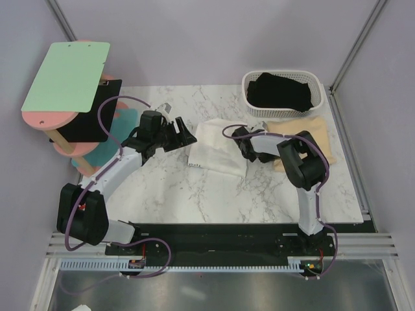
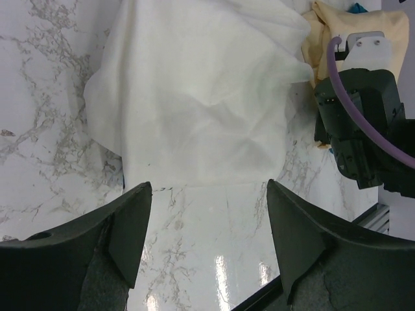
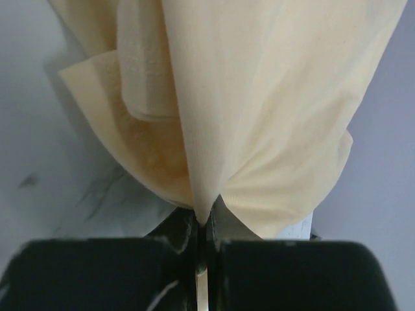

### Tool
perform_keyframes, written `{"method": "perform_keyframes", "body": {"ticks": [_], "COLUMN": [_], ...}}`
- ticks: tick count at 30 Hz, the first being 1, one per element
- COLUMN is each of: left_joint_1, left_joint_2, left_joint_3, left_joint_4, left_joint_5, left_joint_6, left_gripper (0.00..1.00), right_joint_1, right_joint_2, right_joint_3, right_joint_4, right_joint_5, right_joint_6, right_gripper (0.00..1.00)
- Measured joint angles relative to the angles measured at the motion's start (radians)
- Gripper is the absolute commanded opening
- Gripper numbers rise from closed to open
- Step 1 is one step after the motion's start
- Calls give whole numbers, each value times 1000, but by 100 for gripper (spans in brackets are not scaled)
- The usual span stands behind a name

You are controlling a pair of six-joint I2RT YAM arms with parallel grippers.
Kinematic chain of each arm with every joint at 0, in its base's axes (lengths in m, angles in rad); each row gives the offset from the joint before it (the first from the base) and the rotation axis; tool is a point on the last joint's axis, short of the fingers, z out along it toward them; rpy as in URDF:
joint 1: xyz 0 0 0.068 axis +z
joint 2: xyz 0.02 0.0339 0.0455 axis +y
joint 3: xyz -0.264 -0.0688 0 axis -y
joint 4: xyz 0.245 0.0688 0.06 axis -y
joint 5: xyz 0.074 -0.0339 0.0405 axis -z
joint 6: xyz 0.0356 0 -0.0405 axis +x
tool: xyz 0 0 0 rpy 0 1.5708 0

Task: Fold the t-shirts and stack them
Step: Put the neatly folded tshirt into the corner of the board with the right arm

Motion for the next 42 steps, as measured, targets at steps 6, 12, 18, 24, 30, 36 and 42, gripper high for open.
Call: {"method": "perform_keyframes", "body": {"ticks": [6,12,18,24,30,36,42], "left_joint_1": [6,24,37,39,51,53,55], "left_joint_2": [-16,-35,-41,-42,52,215,335], "left_joint_3": [-15,-17,-26,-51,-60,-60,-14], "left_joint_4": [-22,-29,-41,-43,-35,-16,31], "left_joint_5": [-18,-27,-31,-71,-98,-110,-96], "left_joint_6": [0,6,16,32,39,39,36], "left_gripper": [79,79,81,100,98,87,49], "right_joint_1": [144,223,241,244,255,259,258], "right_joint_2": [36,107,145,117,-69,-206,-216], "right_joint_3": [107,242,321,320,308,308,269], "right_joint_4": [-41,-70,-97,-98,-76,-47,-32], "right_joint_5": [-66,-90,-104,-131,-217,-264,-280], "right_joint_6": [5,5,7,16,12,12,12], "right_gripper": [0,0,9,68,76,77,77]}}
